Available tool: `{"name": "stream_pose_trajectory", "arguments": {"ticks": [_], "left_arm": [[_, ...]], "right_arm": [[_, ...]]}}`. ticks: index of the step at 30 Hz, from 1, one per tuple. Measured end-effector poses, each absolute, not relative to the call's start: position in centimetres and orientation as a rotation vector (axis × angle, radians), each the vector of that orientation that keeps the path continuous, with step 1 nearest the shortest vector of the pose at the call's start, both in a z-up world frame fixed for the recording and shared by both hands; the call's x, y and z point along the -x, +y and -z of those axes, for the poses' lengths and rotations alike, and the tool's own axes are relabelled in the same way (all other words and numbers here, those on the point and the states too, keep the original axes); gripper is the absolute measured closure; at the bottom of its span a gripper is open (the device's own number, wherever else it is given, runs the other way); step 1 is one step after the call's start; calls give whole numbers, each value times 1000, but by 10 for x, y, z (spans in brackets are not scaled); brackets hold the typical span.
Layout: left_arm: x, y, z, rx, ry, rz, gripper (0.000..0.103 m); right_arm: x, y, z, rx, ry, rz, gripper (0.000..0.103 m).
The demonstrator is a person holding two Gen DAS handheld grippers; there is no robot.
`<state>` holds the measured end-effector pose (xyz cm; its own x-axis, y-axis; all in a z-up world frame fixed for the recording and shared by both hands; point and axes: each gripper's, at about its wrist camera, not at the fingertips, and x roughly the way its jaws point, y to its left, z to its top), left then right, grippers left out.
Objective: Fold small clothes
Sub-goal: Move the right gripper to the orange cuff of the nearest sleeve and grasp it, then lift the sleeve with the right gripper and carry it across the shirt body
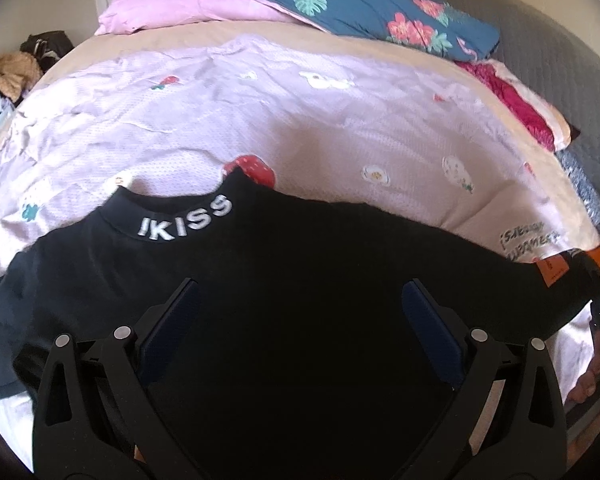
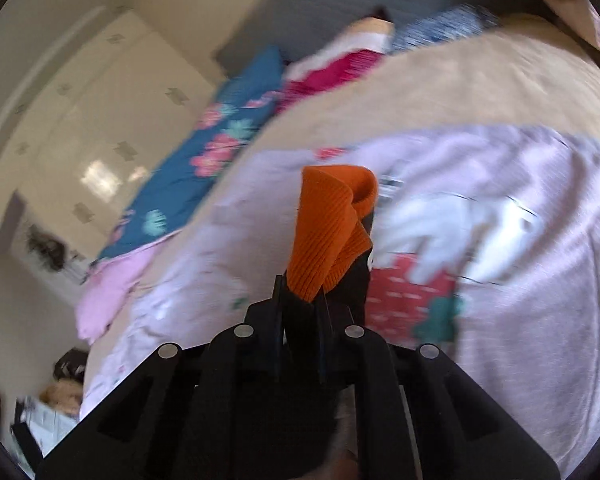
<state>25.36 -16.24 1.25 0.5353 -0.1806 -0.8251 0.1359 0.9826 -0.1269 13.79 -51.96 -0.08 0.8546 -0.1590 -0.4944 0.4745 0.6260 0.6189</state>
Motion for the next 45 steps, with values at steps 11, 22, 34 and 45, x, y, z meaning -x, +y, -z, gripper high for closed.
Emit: {"name": "stream_pose_trajectory", "arguments": {"ticks": [11, 22, 34, 45], "left_arm": [[-234, -109, -58, 136, 918, 141, 9], [-217, -54, -63, 257, 908, 103, 9], [-208, -4, -51, 387, 919, 111, 9], [-206, 29, -11, 531, 978, 119, 9]], "right_arm": [[-163, -454, -43, -681, 378, 16, 91], [-170, -381, -61, -544, 395, -181, 91], [-178, -298, -59, -413, 457, -375, 91], [-192, -219, -21, -255, 630, -484, 89]]}}
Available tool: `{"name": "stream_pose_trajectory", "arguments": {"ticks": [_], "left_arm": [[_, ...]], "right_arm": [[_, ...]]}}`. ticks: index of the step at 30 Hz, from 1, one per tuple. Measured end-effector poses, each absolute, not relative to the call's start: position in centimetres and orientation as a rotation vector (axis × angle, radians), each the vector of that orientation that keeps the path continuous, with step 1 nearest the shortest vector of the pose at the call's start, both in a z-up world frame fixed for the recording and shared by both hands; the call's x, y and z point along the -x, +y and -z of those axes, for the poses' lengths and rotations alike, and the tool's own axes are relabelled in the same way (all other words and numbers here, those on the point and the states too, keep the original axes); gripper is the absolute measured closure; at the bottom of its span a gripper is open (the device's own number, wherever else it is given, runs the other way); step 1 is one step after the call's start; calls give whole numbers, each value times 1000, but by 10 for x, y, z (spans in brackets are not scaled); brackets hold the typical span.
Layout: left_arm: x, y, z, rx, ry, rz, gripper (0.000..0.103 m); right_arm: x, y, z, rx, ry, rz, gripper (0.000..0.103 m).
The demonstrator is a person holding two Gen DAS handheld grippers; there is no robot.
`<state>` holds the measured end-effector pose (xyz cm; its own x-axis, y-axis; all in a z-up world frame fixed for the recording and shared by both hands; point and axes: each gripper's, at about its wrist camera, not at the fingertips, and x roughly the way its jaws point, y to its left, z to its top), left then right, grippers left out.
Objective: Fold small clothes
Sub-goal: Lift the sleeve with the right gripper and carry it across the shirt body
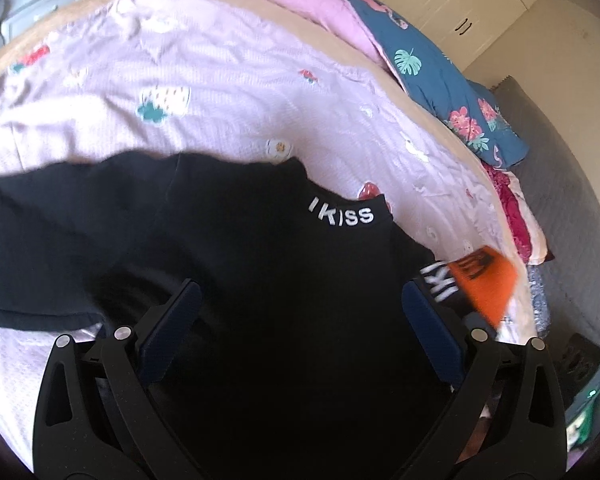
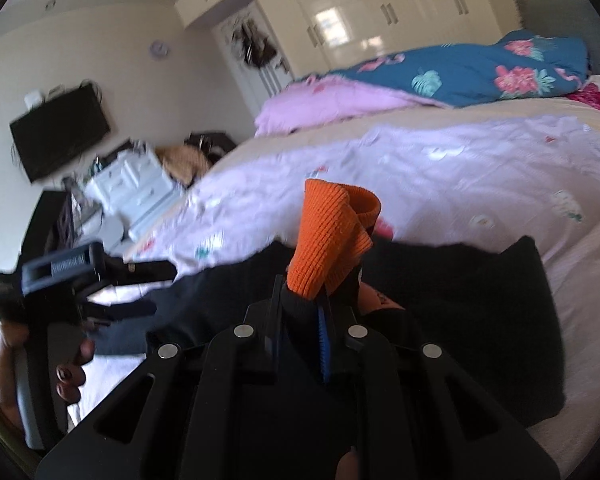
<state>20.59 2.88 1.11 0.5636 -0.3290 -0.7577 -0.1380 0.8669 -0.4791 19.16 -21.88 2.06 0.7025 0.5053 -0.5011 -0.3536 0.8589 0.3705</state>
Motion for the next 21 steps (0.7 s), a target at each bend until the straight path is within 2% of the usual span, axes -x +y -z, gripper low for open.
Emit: {"name": "stream_pose_trajectory", "arguments": {"ticks": [4, 7, 9, 11, 15, 18, 21], "left_arm": [[-207, 33, 2, 555, 1002, 117, 9], [-207, 35, 12, 584, 1025, 126, 9], [-206, 36, 17, 589, 1035, 125, 9], [-205, 36, 20, 590, 1042, 127, 9], [-203, 33, 26, 578, 1058, 136, 9], [-201, 24, 33, 568, 1081, 167, 14], [-199, 10, 41, 558, 1105, 214, 26]], "right_arm": [[-196, -200, -4, -240, 713, -525, 88], [-199, -194, 5, -246, 777, -572, 81], [-199, -194, 4, -268, 794, -606, 66], [-199, -199, 0, -310, 795, -645, 60], [-201, -218, -8, -351, 774, -613, 59], [-202, -233, -9, -361, 764, -559, 58], [-203, -248, -10, -363, 758, -492, 58]]}}
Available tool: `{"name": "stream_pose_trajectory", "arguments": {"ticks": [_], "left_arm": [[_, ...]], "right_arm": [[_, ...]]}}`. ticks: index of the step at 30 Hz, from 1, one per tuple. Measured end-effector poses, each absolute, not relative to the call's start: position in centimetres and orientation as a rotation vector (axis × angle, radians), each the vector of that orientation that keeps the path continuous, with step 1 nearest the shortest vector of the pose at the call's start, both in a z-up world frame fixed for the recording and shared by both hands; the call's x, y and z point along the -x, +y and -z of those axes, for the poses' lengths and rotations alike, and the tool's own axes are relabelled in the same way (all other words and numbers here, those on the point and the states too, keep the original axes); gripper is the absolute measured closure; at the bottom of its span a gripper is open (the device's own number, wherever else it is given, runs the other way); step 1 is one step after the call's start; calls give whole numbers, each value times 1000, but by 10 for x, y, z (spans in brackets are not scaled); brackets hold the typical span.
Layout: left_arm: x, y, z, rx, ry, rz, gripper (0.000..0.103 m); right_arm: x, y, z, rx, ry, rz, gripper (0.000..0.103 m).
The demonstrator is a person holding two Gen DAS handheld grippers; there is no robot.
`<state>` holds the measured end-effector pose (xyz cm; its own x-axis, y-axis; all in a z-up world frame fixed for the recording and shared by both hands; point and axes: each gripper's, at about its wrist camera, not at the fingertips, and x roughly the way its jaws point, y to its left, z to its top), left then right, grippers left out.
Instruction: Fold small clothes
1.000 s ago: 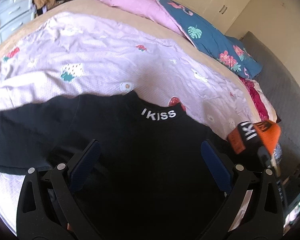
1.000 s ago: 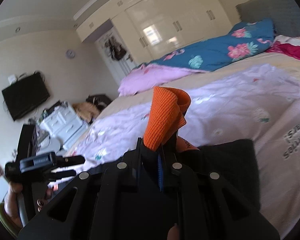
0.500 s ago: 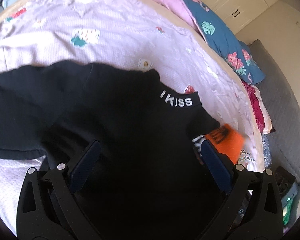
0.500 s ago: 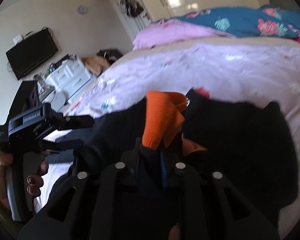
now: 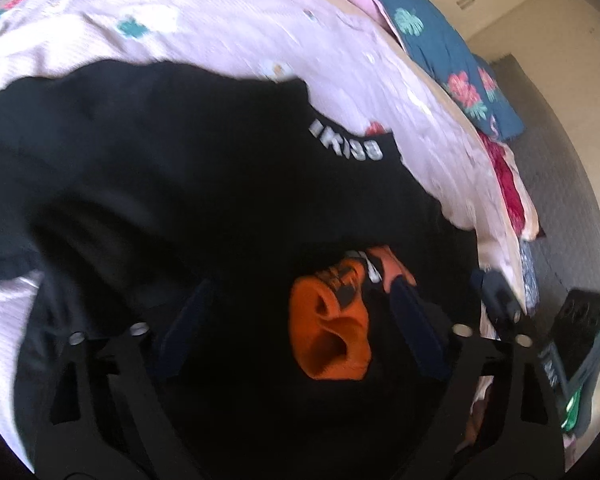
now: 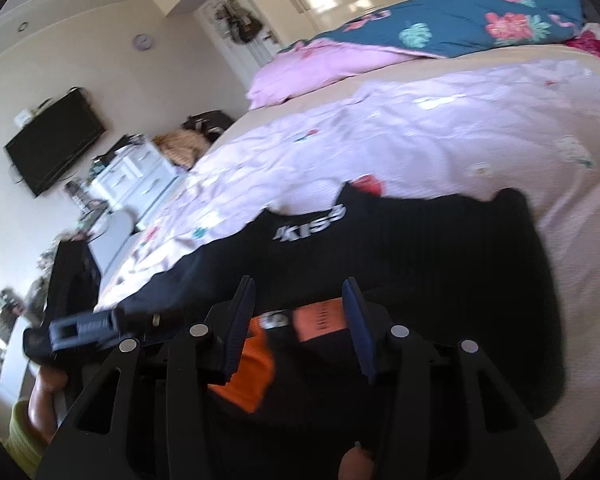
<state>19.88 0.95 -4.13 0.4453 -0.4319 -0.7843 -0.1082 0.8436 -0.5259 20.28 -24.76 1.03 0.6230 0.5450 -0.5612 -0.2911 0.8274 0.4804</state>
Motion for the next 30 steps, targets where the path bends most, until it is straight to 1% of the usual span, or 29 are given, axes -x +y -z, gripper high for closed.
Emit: {"name": "stream_pose_trajectory", "arguments": {"ticks": [2, 3, 5, 8, 9, 11, 12, 14, 16, 23, 30], "left_arm": [[-200, -1, 47, 565, 1125, 243, 38], [-201, -6, 49, 560, 1132, 249, 40], [-202, -13, 51, 553, 1135, 261, 49], [-205, -26, 54, 536, 1143, 267, 52], [-207, -31, 53, 513, 1137, 261, 56], [-212, -38, 51, 498, 1130, 278, 88], [-215, -43, 49, 487, 1128, 284, 92], [-220, -48, 44, 461, 1117, 287, 96], [-221, -51, 33, 438, 1089, 304, 97], [-204, -34, -28, 446, 922, 343, 98], [-184, -2, -57, 477, 822, 293, 98]], "right_arm": [[-203, -257, -10, -375, 751, -459, 58], [-204, -260, -10, -380, 751, -448, 58], [-204, -269, -9, -400, 744, -423, 58], [-207, -279, -9, -426, 740, -396, 58], [-206, -283, -9, -432, 738, -388, 58], [-207, -289, -11, -440, 727, -366, 58], [-206, -292, -12, -443, 719, -357, 58], [-204, -301, -15, -440, 698, -326, 58], [-203, -311, -17, -446, 680, -297, 58], [-199, -348, -21, -463, 635, -175, 58], [-199, -364, -18, -483, 630, -111, 58]]}}
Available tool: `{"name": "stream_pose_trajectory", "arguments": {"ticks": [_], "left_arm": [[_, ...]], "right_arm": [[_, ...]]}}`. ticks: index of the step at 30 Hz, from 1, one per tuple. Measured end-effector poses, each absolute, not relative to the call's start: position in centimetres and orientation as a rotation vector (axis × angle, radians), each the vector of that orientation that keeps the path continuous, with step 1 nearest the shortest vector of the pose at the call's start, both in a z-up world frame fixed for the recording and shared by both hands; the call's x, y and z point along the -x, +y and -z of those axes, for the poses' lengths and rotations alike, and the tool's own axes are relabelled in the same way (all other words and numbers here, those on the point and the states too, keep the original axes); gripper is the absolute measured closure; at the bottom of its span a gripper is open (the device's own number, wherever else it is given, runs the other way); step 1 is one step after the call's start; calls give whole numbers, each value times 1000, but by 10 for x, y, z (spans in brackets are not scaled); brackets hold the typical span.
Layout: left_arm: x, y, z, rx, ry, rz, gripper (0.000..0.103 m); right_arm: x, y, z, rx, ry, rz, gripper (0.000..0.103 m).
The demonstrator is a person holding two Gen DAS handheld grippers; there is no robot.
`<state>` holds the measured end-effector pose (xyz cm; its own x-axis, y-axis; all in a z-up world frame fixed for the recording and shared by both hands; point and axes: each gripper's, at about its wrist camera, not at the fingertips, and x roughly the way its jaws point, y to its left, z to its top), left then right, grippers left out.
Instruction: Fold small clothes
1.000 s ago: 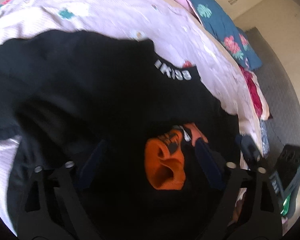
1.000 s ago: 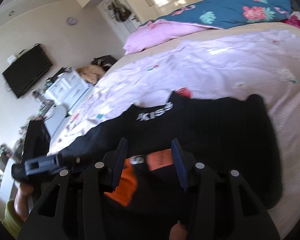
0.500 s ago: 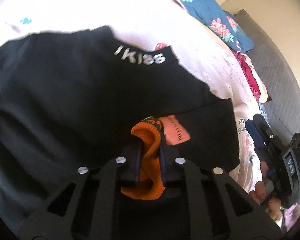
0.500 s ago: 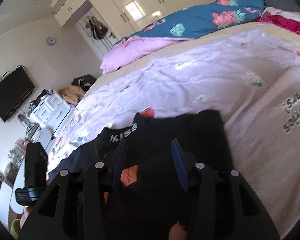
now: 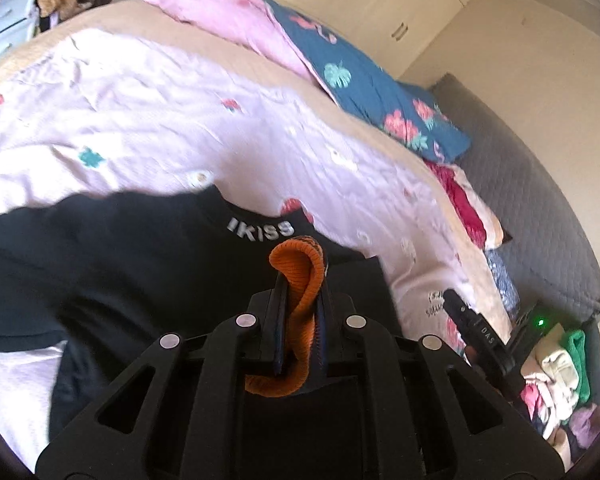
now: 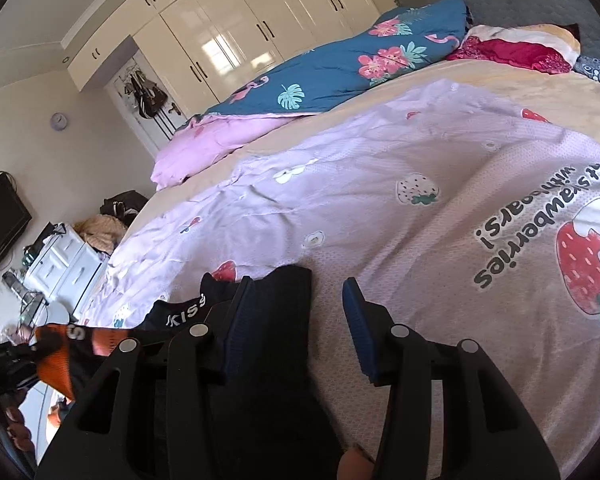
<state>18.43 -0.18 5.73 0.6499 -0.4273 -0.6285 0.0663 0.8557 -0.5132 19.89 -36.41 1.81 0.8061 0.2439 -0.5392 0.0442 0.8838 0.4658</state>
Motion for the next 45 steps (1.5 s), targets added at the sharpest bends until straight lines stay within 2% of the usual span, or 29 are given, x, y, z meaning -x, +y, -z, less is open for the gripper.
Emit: {"name": "stream_pose_trajectory", "arguments": {"ticks": [17, 21, 25, 28, 30, 32, 35, 41, 45], "left_arm": [[-185, 44, -13, 485, 913, 145, 97], [-180, 49, -15, 436, 896, 81, 90], [-172, 51, -26, 363, 846, 18, 88], [-175, 41, -20, 333, 876, 45, 86], [-179, 34, -7, 330, 920, 69, 82], [-182, 27, 7, 312, 966, 72, 73], [-181, 18, 30, 270, 1029, 60, 66], [-173, 23, 57, 231, 1055, 29, 65], [-171, 23, 57, 226, 1050, 41, 65]], "right_arm": [[-209, -304, -13, -305, 693, -213, 58], [-209, -289, -11, -263, 710, -251, 56], [-210, -273, -7, -213, 741, -281, 55], [-212, -261, -2, -179, 773, -304, 54], [-212, -251, 2, -145, 794, -321, 51], [-211, -242, 7, -108, 815, -335, 49], [-211, -232, 13, -74, 846, -353, 45], [-215, -228, 29, -33, 920, -309, 35], [-218, -233, 53, -16, 1011, -238, 33]]}}
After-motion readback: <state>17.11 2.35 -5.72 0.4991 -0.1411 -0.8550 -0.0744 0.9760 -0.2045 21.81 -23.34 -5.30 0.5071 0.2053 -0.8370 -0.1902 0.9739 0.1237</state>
